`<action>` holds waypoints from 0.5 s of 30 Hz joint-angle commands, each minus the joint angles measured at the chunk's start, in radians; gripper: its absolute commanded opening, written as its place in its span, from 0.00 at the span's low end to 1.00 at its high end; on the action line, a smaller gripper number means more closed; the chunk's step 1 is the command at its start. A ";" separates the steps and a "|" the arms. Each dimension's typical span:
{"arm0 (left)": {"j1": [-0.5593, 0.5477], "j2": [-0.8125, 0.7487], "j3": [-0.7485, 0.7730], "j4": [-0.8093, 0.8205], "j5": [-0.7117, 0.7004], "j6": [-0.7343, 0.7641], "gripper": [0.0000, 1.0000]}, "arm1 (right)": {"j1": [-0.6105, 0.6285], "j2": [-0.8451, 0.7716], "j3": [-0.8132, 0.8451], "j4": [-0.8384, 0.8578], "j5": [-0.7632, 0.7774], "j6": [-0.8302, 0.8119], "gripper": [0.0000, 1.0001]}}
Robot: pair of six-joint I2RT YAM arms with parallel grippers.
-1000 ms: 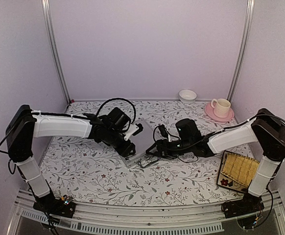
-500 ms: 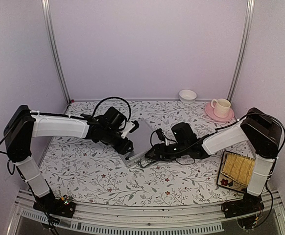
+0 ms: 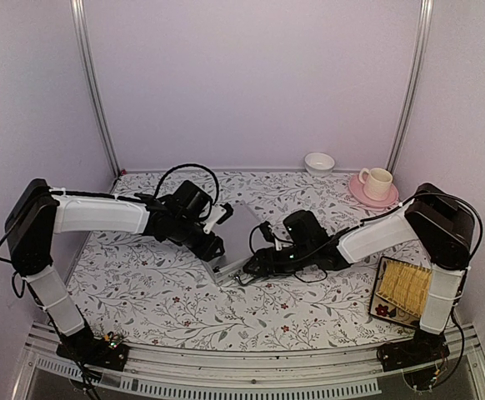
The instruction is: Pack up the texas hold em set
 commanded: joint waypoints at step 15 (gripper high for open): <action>0.006 0.002 -0.031 -0.080 0.011 -0.013 0.52 | 0.022 0.014 0.074 -0.068 -0.014 -0.020 0.69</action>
